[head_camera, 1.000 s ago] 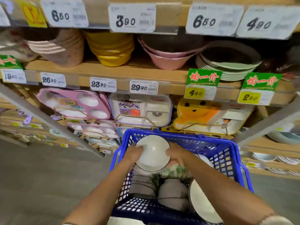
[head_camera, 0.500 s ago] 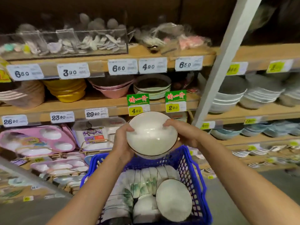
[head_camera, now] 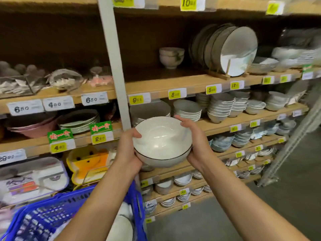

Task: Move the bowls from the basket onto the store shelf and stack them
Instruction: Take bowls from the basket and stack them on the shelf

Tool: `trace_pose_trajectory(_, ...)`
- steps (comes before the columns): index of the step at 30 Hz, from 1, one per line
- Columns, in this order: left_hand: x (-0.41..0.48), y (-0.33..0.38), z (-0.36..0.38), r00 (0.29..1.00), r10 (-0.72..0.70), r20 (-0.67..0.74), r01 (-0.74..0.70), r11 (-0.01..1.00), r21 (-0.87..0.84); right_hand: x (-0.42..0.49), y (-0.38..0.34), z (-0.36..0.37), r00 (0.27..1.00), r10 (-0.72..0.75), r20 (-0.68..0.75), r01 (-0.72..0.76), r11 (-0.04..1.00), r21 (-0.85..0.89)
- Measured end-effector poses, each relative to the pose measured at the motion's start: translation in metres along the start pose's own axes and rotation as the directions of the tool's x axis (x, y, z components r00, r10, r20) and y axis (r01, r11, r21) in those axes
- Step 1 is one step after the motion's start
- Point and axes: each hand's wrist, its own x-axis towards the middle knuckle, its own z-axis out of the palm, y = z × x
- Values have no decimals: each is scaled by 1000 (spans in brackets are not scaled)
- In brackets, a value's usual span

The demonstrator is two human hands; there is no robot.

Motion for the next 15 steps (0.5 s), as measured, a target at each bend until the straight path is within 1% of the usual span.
trace_pose_trajectory(3, 1, -10, 46, 999, 34, 26, -34, 999, -15, -3, -37, -29, 999, -35, -41, 36, 999, 19)
trace_pose_trajectory(6, 6, -16, 85, 988, 152, 34, -153, 988, 16, 0, -72, -47, 998, -56, -43, 58, 997, 57)
trace_pose_trajectory(9, 9, -17, 119, 943, 328, 56, -331, 941, 64, 11, -104, -54, 997, -67, -46, 71, 994, 87)
trace_pose_trajectory(11, 16, -14, 139, 905, 420, 68, -424, 903, 69, 21, -123, -56, 994, -89, -59, 94, 992, 89)
trace_pose_trajectory(13, 29, -10, 154, 880, 469, 74, -473, 879, 56, 34, -141, -58, 990, -117, -78, 125, 988, 93)
trace_pose_trajectory(15, 45, -5, 168, 876, 476, 73, -481, 874, 73, 48, -156, -60, 988, -137, -74, 142, 987, 79)
